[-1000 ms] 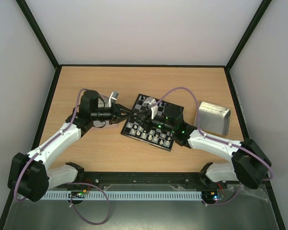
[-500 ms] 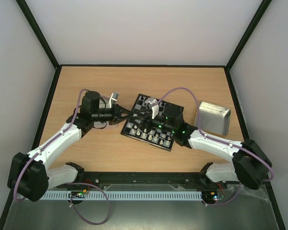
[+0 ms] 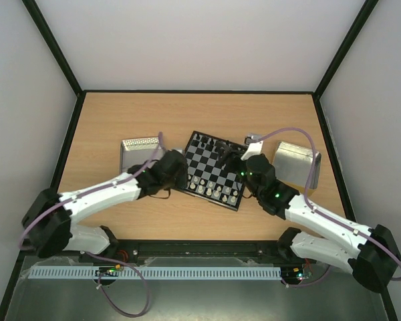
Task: Set up the chess pieces on the board
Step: Place the chess piece on the chessboard.
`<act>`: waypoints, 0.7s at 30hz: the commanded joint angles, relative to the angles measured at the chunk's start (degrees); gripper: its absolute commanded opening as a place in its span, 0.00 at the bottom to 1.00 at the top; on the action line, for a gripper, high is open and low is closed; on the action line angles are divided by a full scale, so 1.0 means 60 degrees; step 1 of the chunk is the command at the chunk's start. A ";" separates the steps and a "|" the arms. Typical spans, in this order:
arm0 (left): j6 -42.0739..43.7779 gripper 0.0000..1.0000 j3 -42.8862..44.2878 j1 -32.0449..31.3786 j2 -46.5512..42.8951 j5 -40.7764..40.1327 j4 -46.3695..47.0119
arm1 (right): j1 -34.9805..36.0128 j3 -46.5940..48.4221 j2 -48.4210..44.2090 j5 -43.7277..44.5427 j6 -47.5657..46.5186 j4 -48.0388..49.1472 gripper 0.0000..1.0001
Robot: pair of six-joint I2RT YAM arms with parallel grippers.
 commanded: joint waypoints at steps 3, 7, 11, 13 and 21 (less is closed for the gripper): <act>-0.0030 0.03 0.0436 -0.1353 0.1576 -0.4411 -0.1330 | -0.0007 -0.0036 -0.0520 0.3033 0.1259 -0.1640 0.72; -0.0184 0.02 0.0178 -0.1427 0.1942 -0.4185 -0.0931 | -0.0017 -0.0081 -0.0506 0.2913 0.1410 -0.1702 0.72; -0.0269 0.02 -0.0147 -0.1416 0.1995 -0.4126 -0.0406 | -0.0007 -0.0098 -0.0462 0.2828 0.1530 -0.1707 0.72; -0.0278 0.02 -0.0283 -0.1382 0.2109 -0.4021 -0.0148 | -0.0019 -0.0094 -0.0430 0.2793 0.1546 -0.1673 0.72; -0.0306 0.02 -0.0833 -0.1002 0.2692 -0.3624 0.0909 | -0.0019 -0.0010 -0.0370 0.2775 0.1498 -0.1645 0.72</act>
